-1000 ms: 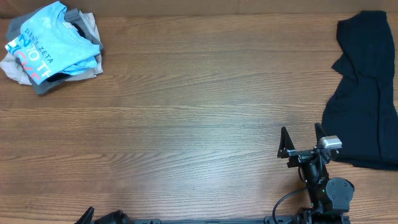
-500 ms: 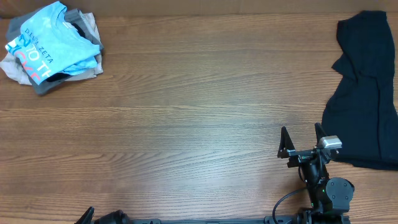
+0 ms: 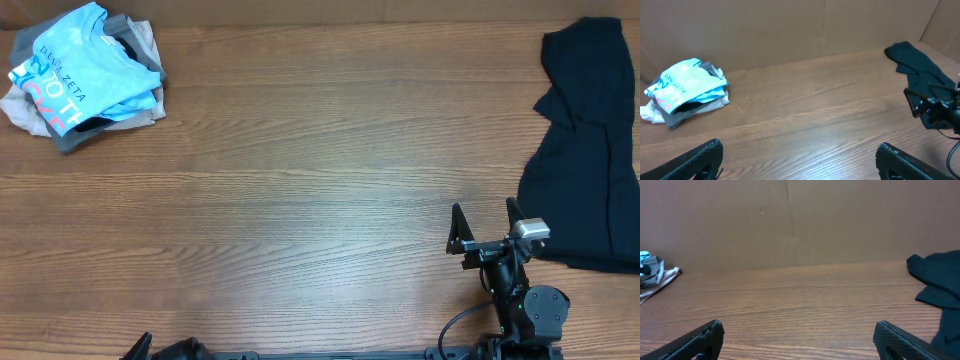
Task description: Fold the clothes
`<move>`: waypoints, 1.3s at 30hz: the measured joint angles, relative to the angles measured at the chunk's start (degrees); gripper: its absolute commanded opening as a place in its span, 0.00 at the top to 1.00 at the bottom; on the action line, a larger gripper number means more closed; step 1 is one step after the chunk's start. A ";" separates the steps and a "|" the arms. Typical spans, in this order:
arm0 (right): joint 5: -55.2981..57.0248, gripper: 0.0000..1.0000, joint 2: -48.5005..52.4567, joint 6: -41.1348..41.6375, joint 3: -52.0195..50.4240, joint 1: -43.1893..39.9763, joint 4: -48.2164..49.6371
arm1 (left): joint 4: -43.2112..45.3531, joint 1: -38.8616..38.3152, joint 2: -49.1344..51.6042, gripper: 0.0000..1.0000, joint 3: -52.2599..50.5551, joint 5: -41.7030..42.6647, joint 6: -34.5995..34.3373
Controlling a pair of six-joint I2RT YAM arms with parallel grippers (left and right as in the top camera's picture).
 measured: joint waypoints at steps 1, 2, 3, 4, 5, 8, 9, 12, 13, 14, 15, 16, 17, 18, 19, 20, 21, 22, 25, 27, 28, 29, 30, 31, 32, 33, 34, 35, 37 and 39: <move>0.00 0.00 0.00 0.00 0.00 0.00 0.00 | 0.33 0.00 0.00 0.00 -0.02 0.48 -0.33; 0.02 0.00 0.00 0.00 0.00 0.00 0.02 | 1.18 0.00 -0.02 0.00 -0.24 1.42 -1.09; 0.00 0.00 0.00 0.00 0.00 0.00 0.00 | 2.78 -0.02 -0.15 0.00 -0.72 2.38 -1.86; 0.00 0.00 0.00 -0.02 0.00 0.00 0.00 | 3.91 -0.02 -0.15 0.00 -1.18 2.93 -2.80; 0.00 0.00 0.00 0.00 0.00 0.00 0.02 | 5.95 -0.17 -0.33 0.00 -2.14 3.39 -3.85; -0.02 0.00 0.00 0.02 0.00 0.00 0.00 | 13.16 -1.73 -0.39 0.00 -6.62 3.65 -6.80; 0.02 0.00 0.00 0.00 0.00 0.00 0.04 | 16.33 -2.71 -0.42 0.00 -9.11 3.63 -7.56; 0.00 0.00 0.00 0.00 0.00 0.00 0.02 | 26.08 -6.08 -1.07 0.00 -16.96 3.54 -8.96; 0.00 0.00 0.00 -0.02 0.00 0.00 0.00 | 30.47 -7.56 -1.86 0.00 -20.26 3.28 -9.20; 0.02 0.00 0.00 0.00 0.00 0.00 0.02 | 34.14 -9.01 -2.91 0.00 -23.58 2.93 -9.55; 0.00 0.00 0.00 -0.02 0.00 0.00 0.04 | 37.70 -10.51 -4.24 0.00 -27.17 2.27 -10.23; -0.02 0.00 0.00 -0.02 0.00 0.00 0.04 | 41.05 -11.93 -5.84 0.00 -30.84 1.49 -10.93; -0.02 0.00 0.00 -0.02 0.00 0.00 0.04 | 44.76 -13.38 -8.00 0.00 -35.21 0.09 -11.93; -0.02 0.00 0.00 -0.02 0.00 0.00 0.00 | 47.63 -14.45 -9.99 0.00 -39.04 -1.25 -12.94; -0.02 0.00 0.00 -0.02 0.00 0.00 0.04 | 49.86 -15.34 -11.85 0.00 -42.69 -2.51 -13.88; 0.00 0.00 0.00 0.00 0.00 0.00 0.04 | 52.59 -16.11 -13.62 0.00 -46.40 -3.82 -14.99; -0.02 0.00 0.00 0.00 0.00 0.00 -0.02 | 55.36 -16.83 -15.39 0.00 -50.45 -5.25 -16.02; 0.00 0.00 0.00 -0.02 0.00 0.00 0.04 | 57.55 -17.42 -16.63 0.00 -53.83 -6.45 -16.65; -0.02 0.00 0.00 -0.02 0.00 0.00 0.00 | 65.46 -19.61 -19.87 0.00 -64.11 -10.43 -18.14; -0.02 0.00 0.00 -0.02 0.00 0.00 0.07 | 70.51 -20.94 -21.77 0.00 -71.14 -13.70 -18.75; 0.00 0.00 0.00 0.00 0.00 0.00 0.00 | 73.13 -21.11 -22.36 0.00 -73.85 -14.99 -19.06; -0.02 0.00 0.00 -0.04 0.00 0.00 0.04 | 76.15 -21.29 -22.88 0.00 -76.56 -16.26 -19.28; -0.02 0.00 0.00 0.00 0.00 0.00 0.02 | 79.36 -21.35 -23.37 0.00 -79.21 -17.59 -19.43; 0.00 0.00 0.00 0.00 0.00 0.00 0.02 | 81.48 -21.40 -23.80 0.00 -81.55 -18.88 -19.47; 0.00 0.00 0.00 -0.02 0.00 0.00 0.04 | 84.02 -21.40 -24.28 0.00 -84.08 -20.20 -19.52; -0.02 0.00 0.00 -0.02 0.00 0.00 0.04 | 85.72 -21.40 -24.68 0.00 -86.12 -21.38 -19.61; 0.00 0.00 0.00 0.00 0.00 0.00 0.02 | 87.17 -21.40 -25.09 0.00 -87.89 -22.40 -19.65; 0.00 0.00 0.00 -0.02 0.00 0.00 0.02 | 88.24 -21.40 -25.57 0.00 -89.53 -23.37 -19.63; -0.02 0.00 0.00 -0.02 0.00 0.00 0.02 | 90.14 -21.40 -26.75 0.00 -92.67 -25.18 -19.65; -0.02 0.00 0.00 -0.04 0.00 0.00 0.02 | 92.35 -21.40 -27.28 0.00 -95.21 -26.27 -19.65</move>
